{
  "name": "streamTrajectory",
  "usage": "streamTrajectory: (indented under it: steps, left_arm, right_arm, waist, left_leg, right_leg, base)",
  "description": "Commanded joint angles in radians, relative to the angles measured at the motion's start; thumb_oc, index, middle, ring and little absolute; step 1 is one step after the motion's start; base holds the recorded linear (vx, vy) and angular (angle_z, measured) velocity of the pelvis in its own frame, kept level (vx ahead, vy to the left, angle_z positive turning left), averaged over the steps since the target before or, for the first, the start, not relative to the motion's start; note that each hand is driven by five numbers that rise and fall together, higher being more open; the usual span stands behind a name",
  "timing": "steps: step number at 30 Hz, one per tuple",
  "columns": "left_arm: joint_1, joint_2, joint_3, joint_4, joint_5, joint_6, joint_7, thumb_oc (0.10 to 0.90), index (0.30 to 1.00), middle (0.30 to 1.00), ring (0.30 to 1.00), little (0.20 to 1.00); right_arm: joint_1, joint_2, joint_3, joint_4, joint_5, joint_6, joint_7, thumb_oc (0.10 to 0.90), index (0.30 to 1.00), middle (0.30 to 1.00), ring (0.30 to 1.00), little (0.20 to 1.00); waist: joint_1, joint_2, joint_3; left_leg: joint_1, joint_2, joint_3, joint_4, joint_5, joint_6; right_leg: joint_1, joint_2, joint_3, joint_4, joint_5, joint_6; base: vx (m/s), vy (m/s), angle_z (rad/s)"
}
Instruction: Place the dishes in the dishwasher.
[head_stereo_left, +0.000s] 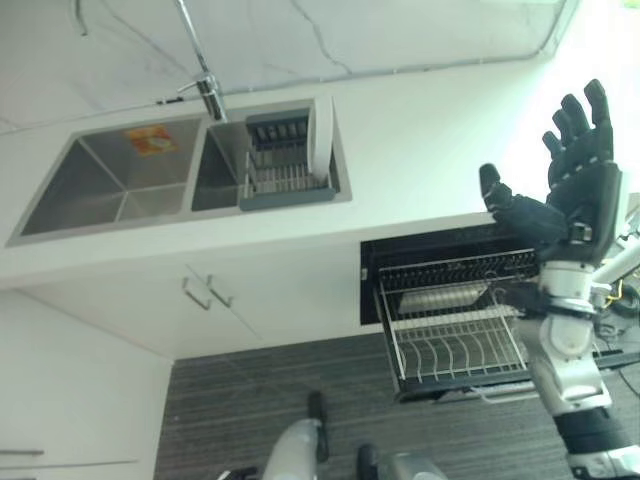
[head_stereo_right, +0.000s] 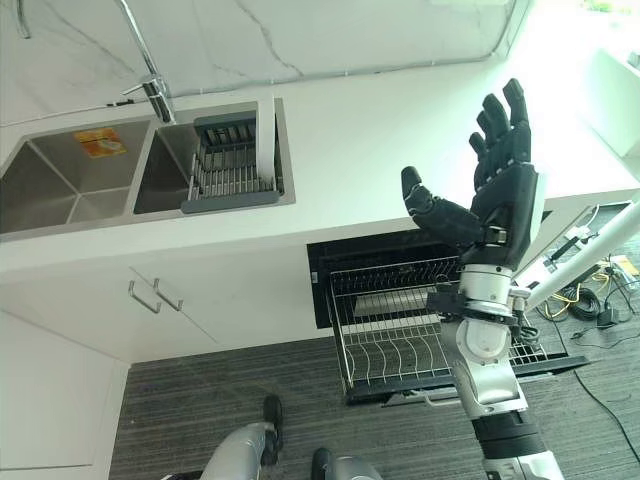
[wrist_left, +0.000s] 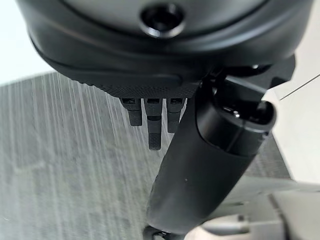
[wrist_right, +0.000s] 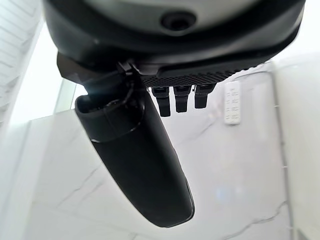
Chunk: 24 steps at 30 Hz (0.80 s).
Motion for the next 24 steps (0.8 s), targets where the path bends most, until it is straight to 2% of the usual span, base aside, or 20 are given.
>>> streamTrajectory:
  steps: [1, 7, 12, 16, 21, 23, 24]
  left_arm:
    - [-0.031, 0.027, -0.019, -0.007, -0.022, -0.043, 0.014, 0.800, 0.900, 0.900, 0.900, 0.900]
    - [0.002, 0.018, -0.066, 0.000, 0.069, -0.078, 0.058, 0.800, 0.900, 0.900, 0.900, 0.900]
    - [-0.003, 0.039, -0.084, -0.012, 0.079, -0.059, 0.060, 0.800, 0.900, 0.900, 0.900, 0.900]
    - [-0.009, 0.056, -0.099, -0.002, 0.085, -0.074, 0.060, 0.800, 0.900, 0.900, 0.900, 0.900]
    - [-0.052, 0.072, -0.104, -0.035, 0.053, -0.062, 0.077, 0.800, 0.900, 0.900, 0.900, 0.900]
    - [-0.069, 0.075, -0.104, -0.039, 0.033, -0.060, 0.103, 0.800, 0.900, 0.900, 0.900, 0.900]
    - [-0.079, 0.076, -0.106, -0.037, 0.019, -0.057, 0.115, 0.800, 0.900, 0.900, 0.900, 0.900]
  right_arm:
    - [-0.042, -0.014, -0.060, -0.126, 0.015, -0.052, 0.028, 0.800, 0.900, 0.900, 0.900, 0.900]
    - [-0.021, 0.004, -0.060, -0.127, 0.050, -0.026, 0.050, 0.800, 0.900, 0.900, 0.900, 0.900]
    - [-0.055, 0.000, -0.057, -0.136, 0.116, 0.012, 0.062, 0.800, 0.900, 0.900, 0.900, 0.900]
    - [-0.112, 0.009, -0.033, -0.134, 0.122, 0.058, 0.062, 0.800, 0.900, 0.900, 0.900, 0.900]
    - [-0.191, 0.020, 0.002, -0.107, 0.130, 0.093, 0.010, 0.800, 0.900, 0.900, 0.900, 0.900]
    - [-0.198, 0.025, 0.016, -0.082, 0.130, 0.087, -0.010, 0.800, 0.900, 0.900, 0.900, 0.900]
    - [-0.195, 0.025, 0.021, -0.068, 0.113, 0.083, -0.018, 0.800, 0.900, 0.900, 0.900, 0.900]
  waist:
    - [0.020, -0.015, -0.070]
    - [0.017, -0.017, -0.083]
    - [0.021, -0.018, -0.073]
    - [0.026, -0.019, -0.062]
    - [0.033, -0.018, -0.058]
    - [0.029, -0.029, -0.053]
    - [0.038, -0.057, -0.035]
  left_leg:
    - [-0.040, 0.003, -0.015, 0.100, -0.141, -0.042]
    - [-0.029, -0.005, -0.010, 0.100, -0.178, -0.028]
    - [-0.041, -0.008, -0.005, 0.100, -0.188, -0.020]
    - [-0.046, -0.007, 0.004, 0.100, -0.193, -0.018]
    - [-0.041, 0.000, 0.025, 0.100, -0.201, -0.009]
    - [0.004, -0.003, 0.050, 0.100, -0.190, -0.006]
    - [0.018, -0.024, 0.041, 0.100, -0.143, -0.019]
  right_leg:
    - [-0.048, -0.128, -0.009, 0.014, -0.001, 0.167]
    - [-0.078, -0.145, -0.018, 0.014, 0.011, 0.182]
    - [-0.108, -0.161, -0.028, 0.014, 0.023, 0.193]
    - [-0.123, -0.174, -0.041, 0.014, 0.032, 0.201]
    - [-0.119, -0.175, -0.051, 0.014, 0.026, 0.196]
    - [-0.096, -0.169, -0.039, 0.014, 0.020, 0.179]
    - [-0.071, -0.181, -0.018, 0.014, 0.023, 0.166]
  base:
    - [0.09, 0.022, 0.01]
    - [0.10, 0.020, -0.02]
    - [0.01, 0.003, -0.03]
    - [0.00, -0.003, 0.01]
    - [-0.07, -0.028, 0.02]
    - [0.07, -0.041, 0.10]
    - [0.21, -0.023, 0.12]
